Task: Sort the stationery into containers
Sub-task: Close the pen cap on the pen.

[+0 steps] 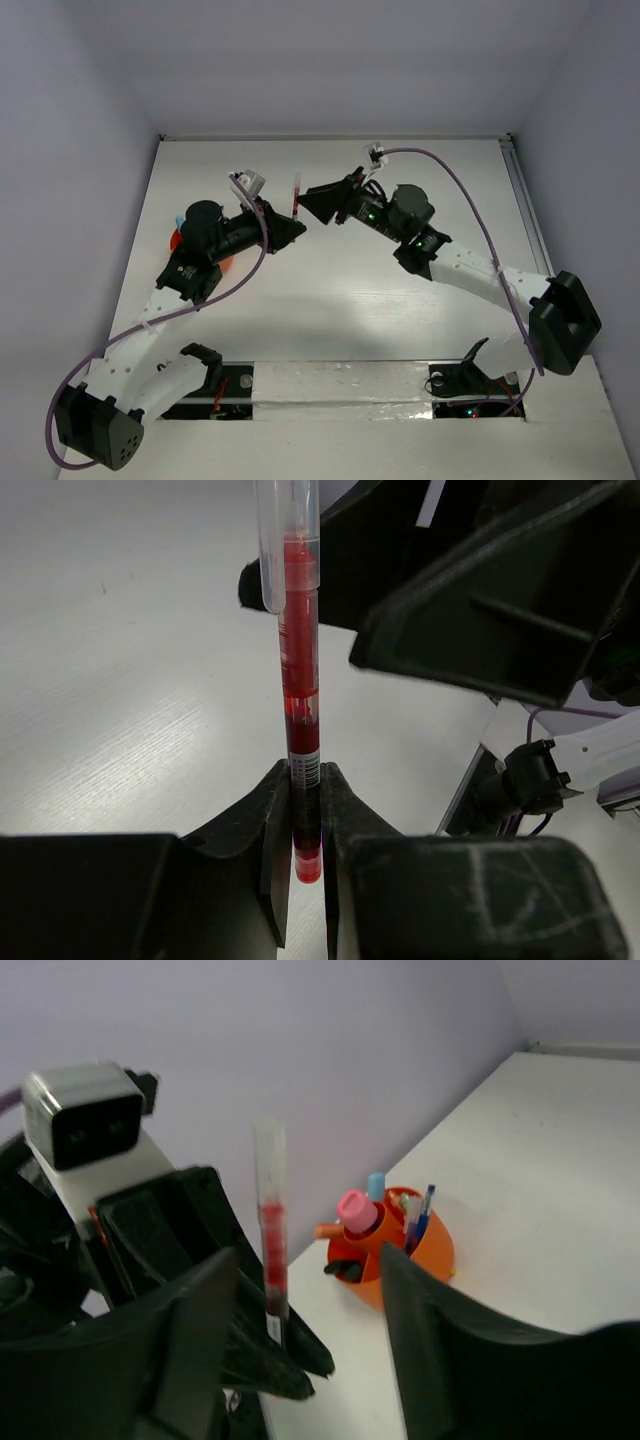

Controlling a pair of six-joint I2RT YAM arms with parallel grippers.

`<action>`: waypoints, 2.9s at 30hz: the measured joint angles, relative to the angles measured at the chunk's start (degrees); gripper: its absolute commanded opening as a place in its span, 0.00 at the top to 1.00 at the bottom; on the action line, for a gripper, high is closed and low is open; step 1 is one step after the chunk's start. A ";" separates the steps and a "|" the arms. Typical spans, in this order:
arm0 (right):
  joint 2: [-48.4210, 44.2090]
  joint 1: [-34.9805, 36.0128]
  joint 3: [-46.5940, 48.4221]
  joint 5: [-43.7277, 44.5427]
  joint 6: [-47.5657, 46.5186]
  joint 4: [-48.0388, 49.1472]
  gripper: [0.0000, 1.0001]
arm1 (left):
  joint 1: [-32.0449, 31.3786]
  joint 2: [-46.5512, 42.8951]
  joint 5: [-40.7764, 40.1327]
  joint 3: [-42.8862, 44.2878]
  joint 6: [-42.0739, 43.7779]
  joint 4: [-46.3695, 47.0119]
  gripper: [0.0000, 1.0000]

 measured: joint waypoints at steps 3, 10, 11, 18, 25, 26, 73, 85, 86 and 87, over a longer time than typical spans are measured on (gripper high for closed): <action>-1.51 0.22 -0.02 -2.10 -1.11 -2.80 0.23 | -0.02 -1.36 0.02 0.00 -0.33 0.87 1.00; -8.55 -2.69 0.02 -9.90 -2.75 -7.02 0.07 | -0.02 -2.54 1.18 -0.33 -2.16 3.43 1.00; -9.16 -3.82 0.63 -11.89 -2.95 -7.65 0.06 | -0.02 -2.54 1.70 -0.48 -2.49 4.02 1.00; -2.60 -6.21 13.75 -20.02 -5.18 -12.57 0.08 | -0.46 -2.51 4.31 -0.61 -3.61 5.53 1.00; 4.94 -6.16 19.41 -23.89 -4.85 -13.40 0.26 | -1.33 -1.92 5.07 -0.61 -3.61 6.34 1.00; 5.60 -6.16 19.41 -24.35 -4.57 -13.53 0.28 | -1.44 -1.77 5.09 -0.61 -3.61 6.34 1.00; -0.94 -6.34 5.51 -18.71 1.07 -1.88 1.00 | -3.39 4.52 7.96 4.37 -9.25 4.81 1.00; -3.52 -6.12 -1.18 -10.88 0.83 4.22 1.00 | -3.43 9.38 10.29 10.05 -9.09 -0.85 1.00; -3.56 -5.95 -1.77 -10.23 0.90 4.87 1.00 | -3.45 9.75 10.49 10.49 -8.98 -1.64 1.00; -3.48 -5.70 -2.29 -9.53 0.90 5.70 1.00 | -3.50 10.23 10.71 10.88 -8.90 -2.25 1.00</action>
